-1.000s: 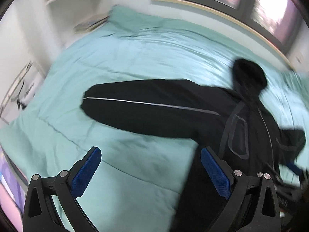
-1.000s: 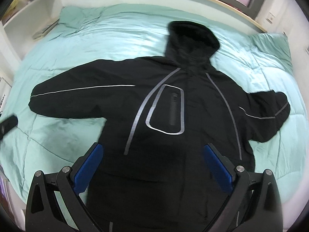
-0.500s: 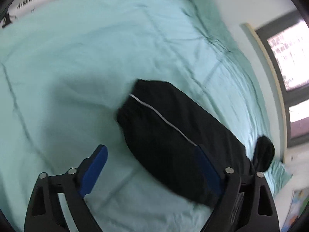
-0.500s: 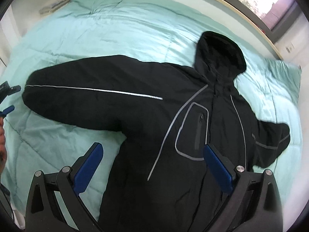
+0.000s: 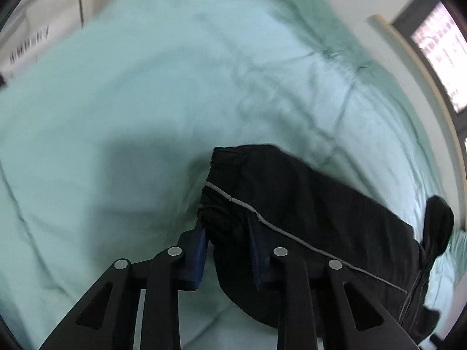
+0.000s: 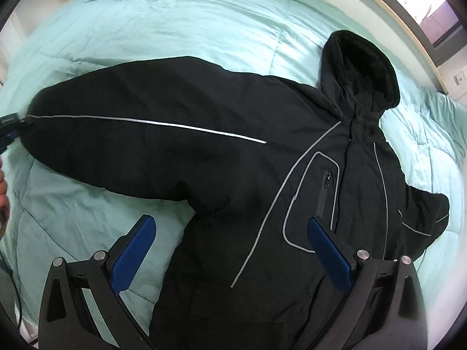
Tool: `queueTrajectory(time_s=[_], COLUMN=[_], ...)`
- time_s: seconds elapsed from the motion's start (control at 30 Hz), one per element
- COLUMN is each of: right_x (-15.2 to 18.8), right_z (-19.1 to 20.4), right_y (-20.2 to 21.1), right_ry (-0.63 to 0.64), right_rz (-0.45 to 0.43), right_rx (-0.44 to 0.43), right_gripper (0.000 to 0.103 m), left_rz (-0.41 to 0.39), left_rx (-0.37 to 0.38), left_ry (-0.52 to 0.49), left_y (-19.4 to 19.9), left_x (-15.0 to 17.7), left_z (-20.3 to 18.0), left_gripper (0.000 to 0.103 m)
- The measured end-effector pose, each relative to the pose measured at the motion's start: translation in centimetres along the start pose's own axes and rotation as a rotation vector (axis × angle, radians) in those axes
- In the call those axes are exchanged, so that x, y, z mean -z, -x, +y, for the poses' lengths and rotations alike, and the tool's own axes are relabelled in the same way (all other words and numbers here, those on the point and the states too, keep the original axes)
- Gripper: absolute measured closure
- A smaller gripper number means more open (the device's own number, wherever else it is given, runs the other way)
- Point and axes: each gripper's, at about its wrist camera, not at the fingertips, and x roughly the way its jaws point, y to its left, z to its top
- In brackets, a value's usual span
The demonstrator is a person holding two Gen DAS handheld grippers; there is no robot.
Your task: Fold large clothes
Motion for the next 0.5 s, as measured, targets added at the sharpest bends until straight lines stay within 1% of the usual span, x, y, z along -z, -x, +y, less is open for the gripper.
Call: queueTrajectory(time_s=[0.07, 0.1, 0.17, 0.23, 0.37, 0.4, 0.43, 0.5], right_x=[0.2, 0.3, 0.6, 0.9, 1.7, 1.8, 2.1, 2.5], right_z=[-0.5, -0.8, -1.5, -2.1, -3.5, -3.9, -4.4, -5.6], right_y=[0.0, 0.0, 0.2, 0.4, 1.0, 1.1, 1.2, 1.4], right_ry=[-0.015, -0.022, -0.038, -0.055, -0.088, -0.097, -0.107, -0.127], right_rz=[-0.003, -0.006, -0.016, -0.024, -0.040, -0.044, -0.049, -0.059], right_rx=[-0.007, -0.010, -0.019, -0.032, -0.047, -0.047, -0.048, -0.046], right_gripper=[0.000, 0.000, 0.000, 0.000, 0.000, 0.000, 0.000, 0.000], left_rz=[-0.044, -0.073, -0.099, -0.124, -0.135, -0.132, -0.126, -0.110], left_rx=[0.025, 0.043, 0.067, 0.100, 0.156, 0.180, 0.215, 0.258], left_ry=[-0.043, -0.080, -0.119, -0.182, -0.281, -0.311, -0.355, -0.414], left_y=[2.3, 3.9, 5.7, 7.6, 9.6, 10.2, 10.6, 11.0], left_x=[0.0, 0.1, 0.2, 0.7, 2.6, 3.3, 4.2, 5.8], left_z=[-1.4, -2.6, -4.2, -7.0, -11.8, -13.2, -15.5, -18.4], left_gripper=[0.080, 0.080, 0.081, 0.081, 0.084, 0.085, 0.086, 0.087])
